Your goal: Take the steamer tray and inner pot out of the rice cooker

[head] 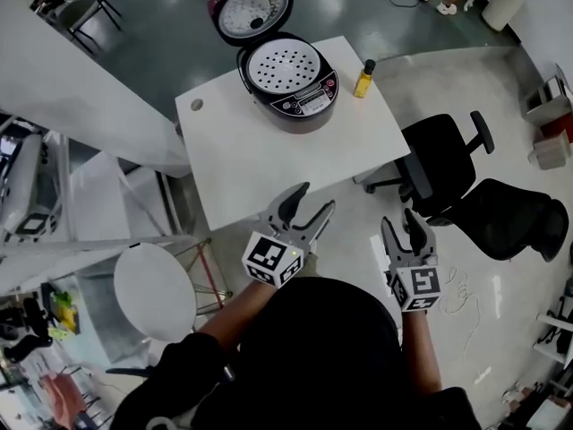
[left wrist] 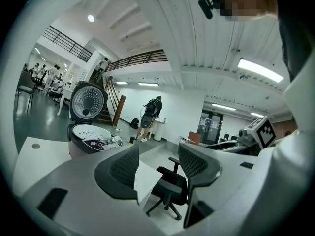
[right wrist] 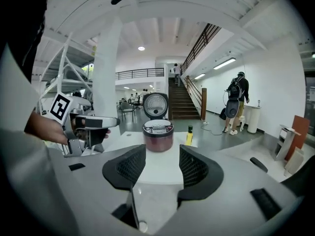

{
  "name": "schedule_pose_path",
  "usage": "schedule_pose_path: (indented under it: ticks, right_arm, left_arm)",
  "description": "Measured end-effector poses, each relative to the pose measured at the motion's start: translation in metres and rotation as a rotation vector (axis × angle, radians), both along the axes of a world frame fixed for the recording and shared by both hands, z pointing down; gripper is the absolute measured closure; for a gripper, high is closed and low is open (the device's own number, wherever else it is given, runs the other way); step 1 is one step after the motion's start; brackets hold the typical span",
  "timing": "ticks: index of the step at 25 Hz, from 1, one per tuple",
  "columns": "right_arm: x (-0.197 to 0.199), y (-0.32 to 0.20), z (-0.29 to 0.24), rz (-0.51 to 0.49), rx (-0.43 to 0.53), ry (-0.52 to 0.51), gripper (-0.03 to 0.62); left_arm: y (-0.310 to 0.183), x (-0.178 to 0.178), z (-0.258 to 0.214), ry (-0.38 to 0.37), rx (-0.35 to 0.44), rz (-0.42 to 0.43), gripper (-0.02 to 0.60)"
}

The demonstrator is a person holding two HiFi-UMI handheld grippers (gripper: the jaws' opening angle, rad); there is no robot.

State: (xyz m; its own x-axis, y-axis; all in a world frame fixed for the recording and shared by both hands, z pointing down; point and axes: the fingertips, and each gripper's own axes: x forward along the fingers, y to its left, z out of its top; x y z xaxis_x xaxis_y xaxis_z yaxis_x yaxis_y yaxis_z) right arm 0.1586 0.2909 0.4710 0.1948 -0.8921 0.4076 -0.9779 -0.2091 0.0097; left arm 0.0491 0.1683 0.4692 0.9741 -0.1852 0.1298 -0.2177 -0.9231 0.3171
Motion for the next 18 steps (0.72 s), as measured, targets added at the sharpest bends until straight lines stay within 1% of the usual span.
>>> schedule_pose_path:
  ticks: [4,9,11,15,18]
  right_arm:
    - [0.003,-0.048,-0.001,-0.010,0.009,-0.010,0.408]
    - [0.001,-0.082,-0.005,-0.016,0.013,-0.015,0.408]
    - [-0.003,-0.090,-0.003,-0.033,-0.001,-0.012,0.408]
    - [-0.010,-0.106,0.006,-0.104,-0.055,0.036,0.408]
    - [-0.008,-0.126,0.007,-0.140,-0.045,0.019,0.408]
  left_arm:
    - [-0.032,-0.001,0.007,0.009,-0.014,-0.001,0.348]
    - [-0.058,-0.003,0.010,0.022,-0.019,-0.005,0.347]
    - [-0.068,-0.006,0.006,0.038,-0.024,-0.024,0.347]
    - [-0.082,-0.014,0.003,0.047,-0.025,-0.075,0.347]
    - [-0.090,-0.019,0.005,0.044,-0.029,-0.112,0.347]
